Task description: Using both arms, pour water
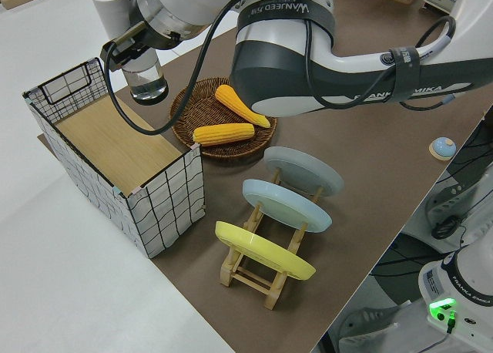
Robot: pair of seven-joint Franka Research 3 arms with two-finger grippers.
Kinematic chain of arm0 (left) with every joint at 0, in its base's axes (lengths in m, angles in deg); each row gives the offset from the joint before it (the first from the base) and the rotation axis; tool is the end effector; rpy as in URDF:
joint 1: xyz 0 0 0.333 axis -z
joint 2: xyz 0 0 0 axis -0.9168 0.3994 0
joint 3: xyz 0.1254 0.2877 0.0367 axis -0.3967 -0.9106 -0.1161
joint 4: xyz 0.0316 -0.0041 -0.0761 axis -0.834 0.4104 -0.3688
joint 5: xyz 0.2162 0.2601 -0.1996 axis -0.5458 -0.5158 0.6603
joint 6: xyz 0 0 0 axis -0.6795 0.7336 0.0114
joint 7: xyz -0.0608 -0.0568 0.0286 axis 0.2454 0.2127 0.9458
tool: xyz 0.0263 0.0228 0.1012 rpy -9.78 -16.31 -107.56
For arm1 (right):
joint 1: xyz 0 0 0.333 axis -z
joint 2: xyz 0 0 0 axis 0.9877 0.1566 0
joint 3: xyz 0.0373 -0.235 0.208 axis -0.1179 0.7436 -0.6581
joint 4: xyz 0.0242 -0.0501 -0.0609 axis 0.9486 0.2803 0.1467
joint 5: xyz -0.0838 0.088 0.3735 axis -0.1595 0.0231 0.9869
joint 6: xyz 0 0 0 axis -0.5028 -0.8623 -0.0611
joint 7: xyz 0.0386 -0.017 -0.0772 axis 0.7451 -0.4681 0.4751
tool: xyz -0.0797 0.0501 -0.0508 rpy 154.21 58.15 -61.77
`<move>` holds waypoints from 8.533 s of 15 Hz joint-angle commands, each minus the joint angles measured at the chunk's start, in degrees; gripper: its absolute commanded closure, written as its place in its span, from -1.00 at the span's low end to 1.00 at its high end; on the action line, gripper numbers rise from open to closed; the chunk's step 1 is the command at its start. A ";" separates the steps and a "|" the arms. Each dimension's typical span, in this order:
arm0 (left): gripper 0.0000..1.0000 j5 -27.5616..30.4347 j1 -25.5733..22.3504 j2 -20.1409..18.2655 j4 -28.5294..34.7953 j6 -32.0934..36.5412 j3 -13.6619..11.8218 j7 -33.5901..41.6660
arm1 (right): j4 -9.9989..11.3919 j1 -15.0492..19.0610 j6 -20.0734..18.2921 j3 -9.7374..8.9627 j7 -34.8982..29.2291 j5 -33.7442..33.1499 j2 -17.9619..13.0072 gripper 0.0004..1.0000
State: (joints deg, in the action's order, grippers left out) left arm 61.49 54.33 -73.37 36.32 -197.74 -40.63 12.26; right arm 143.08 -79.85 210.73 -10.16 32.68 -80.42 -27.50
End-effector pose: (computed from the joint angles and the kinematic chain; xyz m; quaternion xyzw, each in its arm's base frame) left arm 0.5795 0.3104 0.6161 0.9378 0.0236 0.3455 0.0229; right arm 0.6719 0.2078 0.4909 0.8471 0.4231 0.2632 0.1847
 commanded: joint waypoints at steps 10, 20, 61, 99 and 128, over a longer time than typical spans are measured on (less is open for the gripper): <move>1.00 -14.85 2.28 -10.91 3.15 7.78 5.82 -17.69 | 2.33 2.28 -20.56 -0.83 0.58 14.21 -8.77 1.00; 1.00 -21.36 2.19 -25.24 22.12 2.27 11.19 -22.80 | 0.23 1.14 -37.09 -1.10 -23.14 33.13 -10.18 1.00; 1.00 -19.08 4.13 -41.51 56.69 -18.93 17.61 -24.47 | -28.34 -22.67 -16.64 -9.10 -91.98 33.94 26.20 1.00; 1.00 -17.76 6.15 -41.16 56.69 -18.76 17.61 -24.47 | -27.46 -26.72 -11.98 -9.71 -101.55 27.00 31.48 -0.97; 1.00 -17.67 17.31 -39.41 60.82 -17.97 17.96 -25.61 | -23.44 -7.92 -52.14 -1.99 -36.04 27.61 4.51 -0.97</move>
State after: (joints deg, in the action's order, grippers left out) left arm 42.93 69.56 -111.58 96.28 -214.98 -22.41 -12.83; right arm 112.15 -90.29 158.73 -15.16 -15.13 -51.86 -16.89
